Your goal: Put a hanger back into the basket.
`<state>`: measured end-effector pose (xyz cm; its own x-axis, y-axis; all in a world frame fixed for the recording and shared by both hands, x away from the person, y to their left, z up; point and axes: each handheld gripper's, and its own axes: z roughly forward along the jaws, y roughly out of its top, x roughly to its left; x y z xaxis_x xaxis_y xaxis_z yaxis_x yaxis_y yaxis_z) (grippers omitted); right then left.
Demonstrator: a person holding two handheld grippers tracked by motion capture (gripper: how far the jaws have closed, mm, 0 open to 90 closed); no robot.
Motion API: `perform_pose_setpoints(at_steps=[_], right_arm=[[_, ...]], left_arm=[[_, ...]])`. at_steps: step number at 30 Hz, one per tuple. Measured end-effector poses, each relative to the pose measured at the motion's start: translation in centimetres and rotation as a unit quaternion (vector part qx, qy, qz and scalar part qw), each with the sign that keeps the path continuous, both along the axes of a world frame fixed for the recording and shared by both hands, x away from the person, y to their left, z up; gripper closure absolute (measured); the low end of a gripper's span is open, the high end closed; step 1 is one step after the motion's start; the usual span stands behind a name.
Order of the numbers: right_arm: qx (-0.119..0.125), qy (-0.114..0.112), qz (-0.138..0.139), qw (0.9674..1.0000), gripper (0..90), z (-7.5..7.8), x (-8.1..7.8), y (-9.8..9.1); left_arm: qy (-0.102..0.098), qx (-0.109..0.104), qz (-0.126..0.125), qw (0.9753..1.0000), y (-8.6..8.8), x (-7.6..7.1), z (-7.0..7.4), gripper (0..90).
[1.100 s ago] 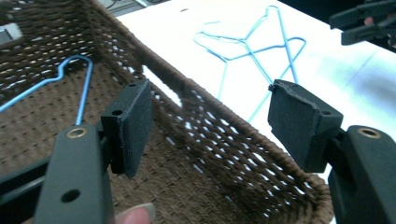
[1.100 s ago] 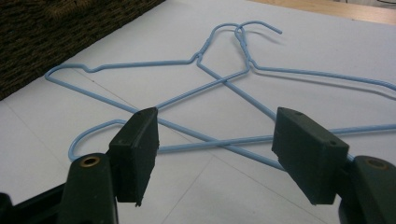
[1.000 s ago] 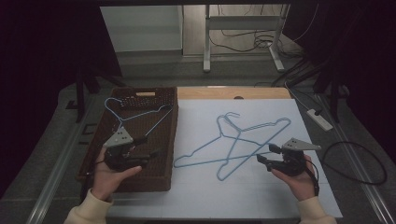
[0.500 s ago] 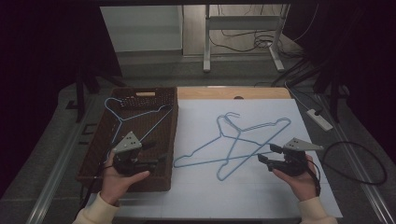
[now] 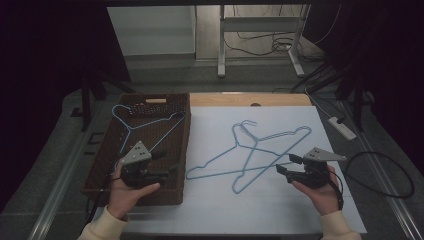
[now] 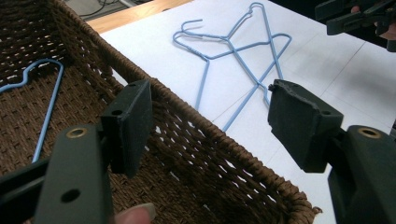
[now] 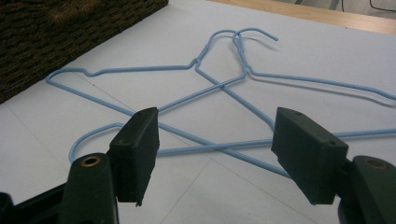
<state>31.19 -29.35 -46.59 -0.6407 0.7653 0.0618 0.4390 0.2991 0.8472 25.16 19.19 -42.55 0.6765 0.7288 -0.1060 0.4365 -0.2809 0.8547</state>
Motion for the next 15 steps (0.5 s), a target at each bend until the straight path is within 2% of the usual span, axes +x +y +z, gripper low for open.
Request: perform_pose_setpoints(at_steps=[8,15], right_arm=[[-0.014,0.000,0.000,0.9999,32.5,0.0,0.3,0.5],[-0.043,0.009,0.003,0.9990,33.4,0.5,2.3,1.9]], left_arm=[[-0.001,0.001,0.000,1.0000,-0.1,0.0,0.0,31.6],[-0.004,-0.001,-0.001,1.0000,0.1,0.0,0.1,31.7]])
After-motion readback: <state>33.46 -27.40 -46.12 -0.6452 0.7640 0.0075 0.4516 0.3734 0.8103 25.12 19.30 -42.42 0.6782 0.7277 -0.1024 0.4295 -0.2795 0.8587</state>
